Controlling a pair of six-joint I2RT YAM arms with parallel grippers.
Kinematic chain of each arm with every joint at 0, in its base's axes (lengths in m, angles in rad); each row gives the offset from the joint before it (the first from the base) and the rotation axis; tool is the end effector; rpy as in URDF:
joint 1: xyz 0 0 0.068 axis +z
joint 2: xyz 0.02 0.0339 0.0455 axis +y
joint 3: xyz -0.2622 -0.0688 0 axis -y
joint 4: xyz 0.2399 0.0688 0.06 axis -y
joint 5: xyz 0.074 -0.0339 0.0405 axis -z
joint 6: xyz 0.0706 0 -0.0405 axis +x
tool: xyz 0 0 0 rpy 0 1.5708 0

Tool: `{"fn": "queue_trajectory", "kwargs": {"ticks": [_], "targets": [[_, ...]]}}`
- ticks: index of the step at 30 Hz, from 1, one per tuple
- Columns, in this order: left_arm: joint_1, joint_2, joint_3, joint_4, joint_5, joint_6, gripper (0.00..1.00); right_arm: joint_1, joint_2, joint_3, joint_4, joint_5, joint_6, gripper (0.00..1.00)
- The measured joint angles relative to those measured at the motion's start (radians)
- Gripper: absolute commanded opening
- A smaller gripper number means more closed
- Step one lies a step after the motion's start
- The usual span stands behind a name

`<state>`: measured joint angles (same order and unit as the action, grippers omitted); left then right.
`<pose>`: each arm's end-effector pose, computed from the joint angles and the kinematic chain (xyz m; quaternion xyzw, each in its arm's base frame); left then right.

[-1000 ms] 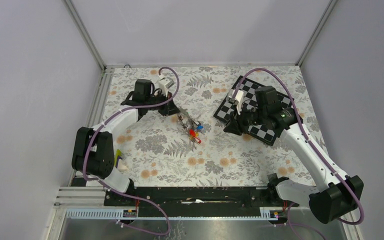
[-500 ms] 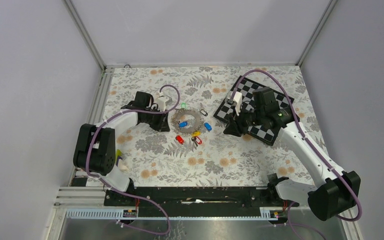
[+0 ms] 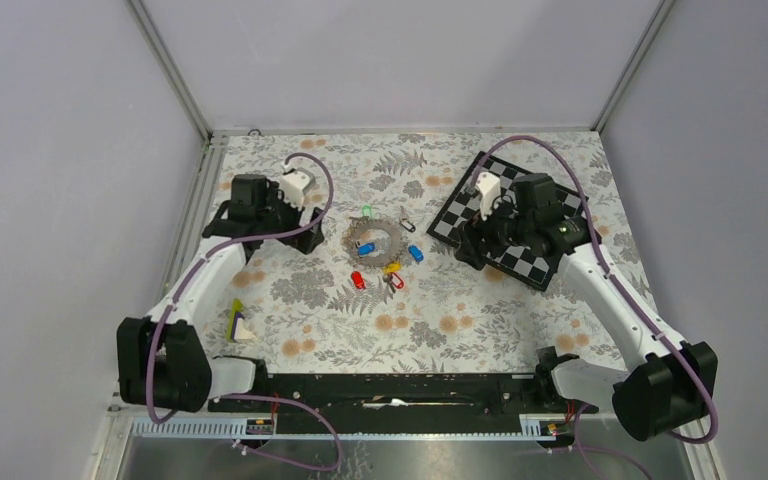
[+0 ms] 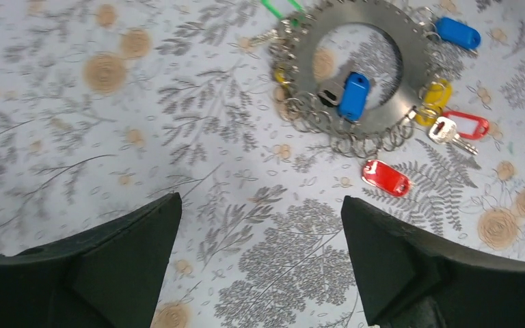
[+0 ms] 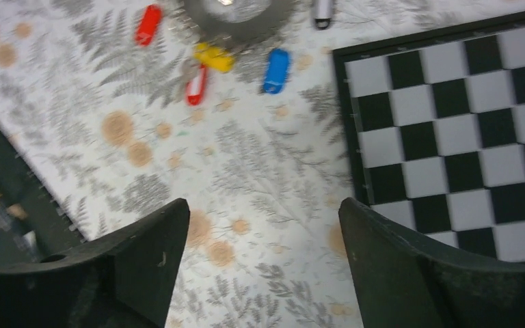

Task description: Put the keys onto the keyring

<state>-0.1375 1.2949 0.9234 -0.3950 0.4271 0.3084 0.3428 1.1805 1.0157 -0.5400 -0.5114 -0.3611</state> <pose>0.2867 -0.0692 0.2387 0.2797 0.8587 -0.1617 0.3978 0.2427 0.1233 0.2880 -0.4024 0.7878 0.2259 0.4080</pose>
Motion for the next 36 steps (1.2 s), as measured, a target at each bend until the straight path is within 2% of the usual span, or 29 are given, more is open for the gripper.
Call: {"fn": "queue_trajectory", "kwargs": {"ticks": [10,18,27,36], "targets": [[0.07,-0.207,-0.003,0.082,-0.109,-0.076,0.99,-0.085,-0.02,0.0,0.126,0.261,0.143,1.0],[0.077,-0.449,-0.112,0.208,-0.132,-0.161,0.99,-0.088,-0.227,-0.129,0.303,0.415,0.213,1.0],[0.078,-0.525,-0.116,0.248,-0.181,-0.261,0.99,-0.088,-0.326,-0.185,0.366,0.443,0.238,1.0],[0.078,-0.592,-0.131,0.255,-0.188,-0.288,0.99,-0.088,-0.393,-0.185,0.375,0.441,0.239,1.0]]}}
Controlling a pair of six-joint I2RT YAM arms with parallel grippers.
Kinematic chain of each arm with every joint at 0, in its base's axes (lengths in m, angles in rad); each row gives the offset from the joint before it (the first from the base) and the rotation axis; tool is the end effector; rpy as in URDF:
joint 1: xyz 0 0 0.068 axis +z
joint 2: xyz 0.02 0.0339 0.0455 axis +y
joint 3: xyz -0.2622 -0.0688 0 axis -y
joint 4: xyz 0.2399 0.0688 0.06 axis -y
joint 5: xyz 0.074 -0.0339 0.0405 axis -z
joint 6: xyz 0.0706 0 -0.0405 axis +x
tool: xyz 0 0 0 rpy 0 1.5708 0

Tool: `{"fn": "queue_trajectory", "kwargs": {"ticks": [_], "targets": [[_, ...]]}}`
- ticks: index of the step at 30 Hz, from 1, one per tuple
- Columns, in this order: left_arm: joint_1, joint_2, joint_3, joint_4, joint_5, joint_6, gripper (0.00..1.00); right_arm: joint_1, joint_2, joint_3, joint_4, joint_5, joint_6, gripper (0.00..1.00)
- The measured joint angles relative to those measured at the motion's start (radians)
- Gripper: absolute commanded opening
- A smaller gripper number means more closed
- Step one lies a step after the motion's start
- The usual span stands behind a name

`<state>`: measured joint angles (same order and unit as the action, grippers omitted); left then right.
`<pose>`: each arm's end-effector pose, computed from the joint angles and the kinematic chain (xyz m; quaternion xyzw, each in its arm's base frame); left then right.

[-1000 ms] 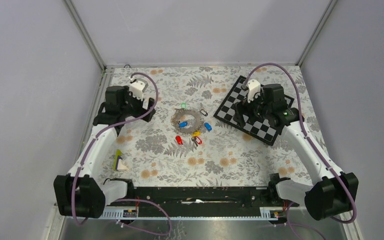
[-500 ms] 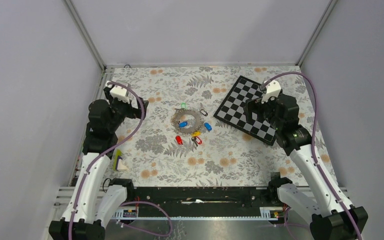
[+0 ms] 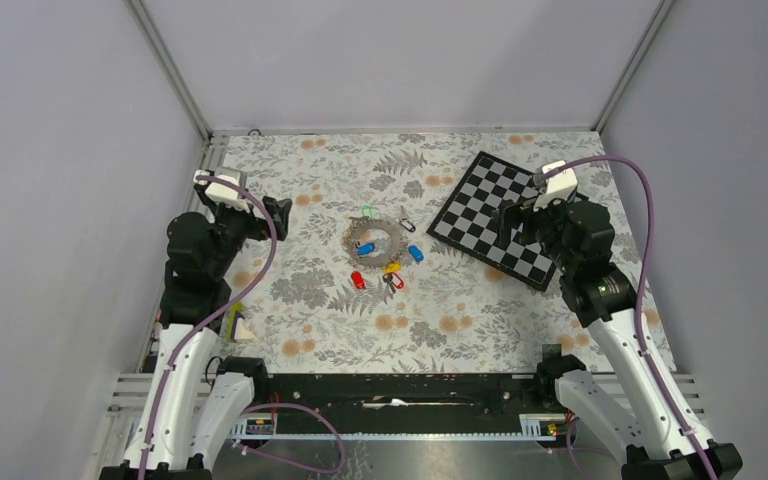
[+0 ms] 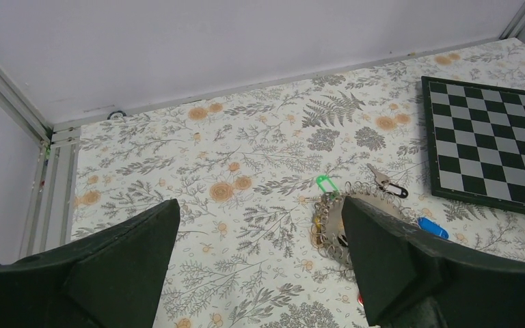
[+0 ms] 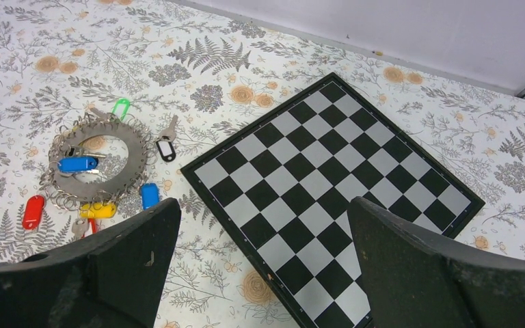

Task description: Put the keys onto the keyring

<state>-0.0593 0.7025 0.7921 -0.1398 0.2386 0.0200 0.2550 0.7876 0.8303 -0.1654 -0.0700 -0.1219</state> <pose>0.1945 -0.0283 0.3570 0.1105 0.7157 -0.0997 0.6824 0.2073 0.0591 0.3518 -0.1630 0.7311 0.0702 0.6588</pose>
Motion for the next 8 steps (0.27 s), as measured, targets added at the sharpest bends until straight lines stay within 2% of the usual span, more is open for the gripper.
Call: {"fn": "queue_trajectory", "kwargs": {"ticks": [8], "targets": [[0.001,0.002,0.0,-0.001,0.011,-0.033,0.99,0.0,0.005,0.0,-0.001,-0.006,0.0,1.0]]}}
